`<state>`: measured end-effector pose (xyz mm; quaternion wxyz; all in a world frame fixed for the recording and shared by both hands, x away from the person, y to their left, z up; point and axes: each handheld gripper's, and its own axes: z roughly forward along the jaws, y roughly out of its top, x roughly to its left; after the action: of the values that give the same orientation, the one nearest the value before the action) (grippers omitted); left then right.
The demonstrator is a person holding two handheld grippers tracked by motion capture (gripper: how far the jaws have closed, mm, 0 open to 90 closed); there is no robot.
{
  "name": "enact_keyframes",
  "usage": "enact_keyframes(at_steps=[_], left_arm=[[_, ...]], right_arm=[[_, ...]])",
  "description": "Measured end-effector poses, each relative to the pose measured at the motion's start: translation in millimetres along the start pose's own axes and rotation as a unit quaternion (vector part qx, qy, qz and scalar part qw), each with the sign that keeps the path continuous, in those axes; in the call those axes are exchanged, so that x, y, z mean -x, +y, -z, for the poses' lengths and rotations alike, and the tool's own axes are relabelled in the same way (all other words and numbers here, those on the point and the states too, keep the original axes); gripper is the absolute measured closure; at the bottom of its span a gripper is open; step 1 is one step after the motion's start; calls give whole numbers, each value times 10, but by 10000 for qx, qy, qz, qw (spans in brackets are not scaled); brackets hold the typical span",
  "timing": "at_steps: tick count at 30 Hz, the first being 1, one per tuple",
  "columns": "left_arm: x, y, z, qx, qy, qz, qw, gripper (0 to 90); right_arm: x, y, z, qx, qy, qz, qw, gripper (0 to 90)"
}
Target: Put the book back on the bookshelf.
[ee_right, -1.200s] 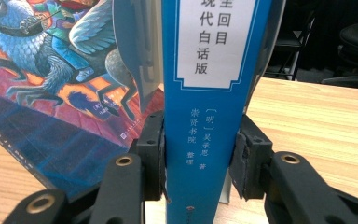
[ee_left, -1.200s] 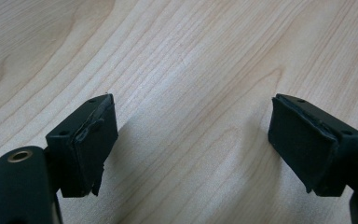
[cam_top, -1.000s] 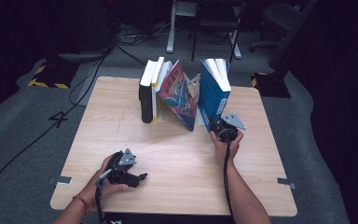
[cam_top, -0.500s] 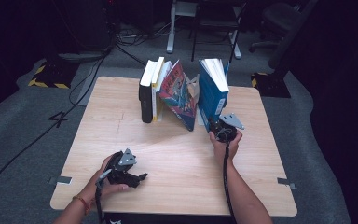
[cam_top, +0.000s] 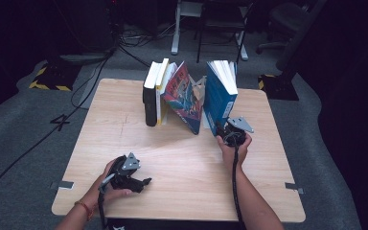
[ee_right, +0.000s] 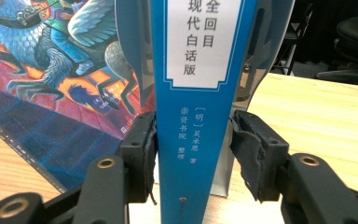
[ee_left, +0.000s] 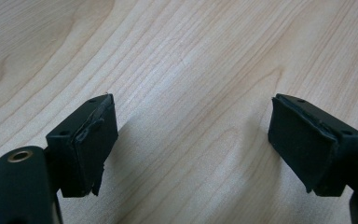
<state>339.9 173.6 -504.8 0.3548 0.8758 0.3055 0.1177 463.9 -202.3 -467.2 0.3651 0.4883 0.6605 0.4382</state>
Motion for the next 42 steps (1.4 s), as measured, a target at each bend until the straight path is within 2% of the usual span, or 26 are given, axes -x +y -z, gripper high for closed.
enact_keyframes(at_steps=[4,5,12,17,22,27,30,35,37,42], left_arm=[[0,0,0,0,0,0,10000,162],[0,0,0,0,-1,0,10000,162],[0,0,0,-3,-1,-2,10000,162],[0,0,0,-1,-1,0,10000,162],[0,0,0,-1,-1,0,10000,162],[0,0,0,0,-1,0,10000,162],[0,0,-1,0,-3,0,10000,162],[0,0,-1,-1,-2,0,10000,162],[0,0,0,0,-2,1,10000,162],[0,0,0,-1,-1,3,10000,162]], right_arm=[[20,35,9,-82,126,77,9999,490],[40,62,16,-175,228,149,9995,472],[80,136,70,-296,424,296,9982,435],[96,213,131,-472,647,608,9949,400],[136,263,189,-551,824,720,9925,360],[185,282,241,-687,884,877,9898,333],[207,290,274,-831,961,993,9869,333],[214,304,345,-910,1092,1171,9829,321],[212,295,386,-977,1159,1268,9803,316],[226,264,439,-1059,1229,1375,9771,307]])
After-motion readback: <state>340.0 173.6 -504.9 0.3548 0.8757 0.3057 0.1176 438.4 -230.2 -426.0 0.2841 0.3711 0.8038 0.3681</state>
